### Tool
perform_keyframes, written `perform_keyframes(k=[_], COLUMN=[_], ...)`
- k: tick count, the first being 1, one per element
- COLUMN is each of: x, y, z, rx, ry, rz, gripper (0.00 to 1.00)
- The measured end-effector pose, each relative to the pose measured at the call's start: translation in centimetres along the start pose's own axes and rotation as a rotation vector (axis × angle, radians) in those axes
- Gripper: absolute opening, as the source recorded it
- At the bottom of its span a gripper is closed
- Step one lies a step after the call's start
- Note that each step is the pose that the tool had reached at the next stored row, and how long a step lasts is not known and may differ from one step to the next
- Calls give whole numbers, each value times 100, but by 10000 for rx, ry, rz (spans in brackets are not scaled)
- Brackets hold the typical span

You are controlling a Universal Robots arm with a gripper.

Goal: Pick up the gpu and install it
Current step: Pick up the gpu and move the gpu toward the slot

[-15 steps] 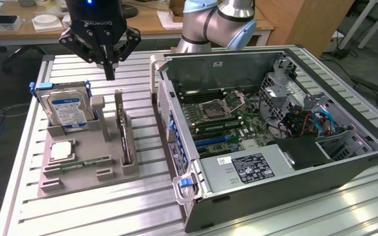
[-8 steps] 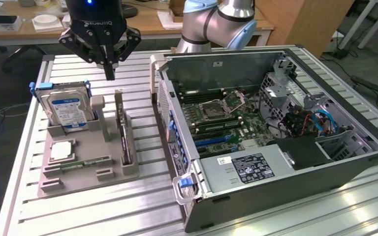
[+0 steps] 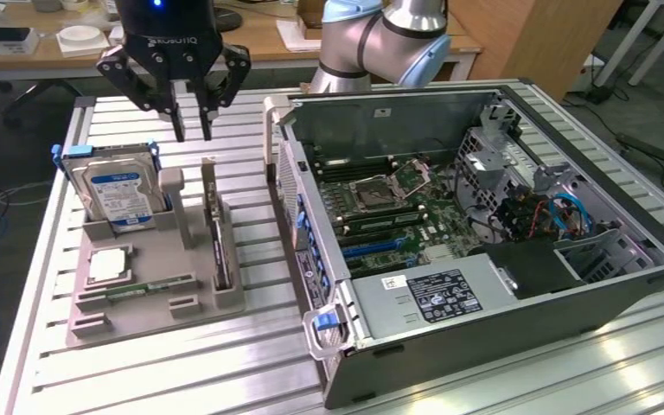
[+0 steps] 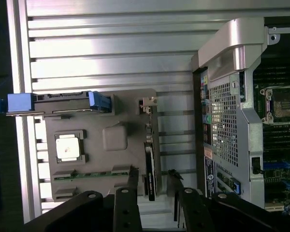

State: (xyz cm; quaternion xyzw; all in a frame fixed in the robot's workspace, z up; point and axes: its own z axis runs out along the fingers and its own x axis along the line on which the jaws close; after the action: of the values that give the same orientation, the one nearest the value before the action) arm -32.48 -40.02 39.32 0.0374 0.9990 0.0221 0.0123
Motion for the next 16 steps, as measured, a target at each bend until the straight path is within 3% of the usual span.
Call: perform_keyframes(k=[1,5,6,7,10,16], x=[0,0,0,1,1,1], y=[0,0,0,0,0,-4], z=[0,1,2,4,10,40], rx=[0,3,4,1,-8,-7], ry=[-1,1,7,14,33,45], rz=[0,-39,-170,-325,-763,-1046], gripper=[35,53,53,59,59,59])
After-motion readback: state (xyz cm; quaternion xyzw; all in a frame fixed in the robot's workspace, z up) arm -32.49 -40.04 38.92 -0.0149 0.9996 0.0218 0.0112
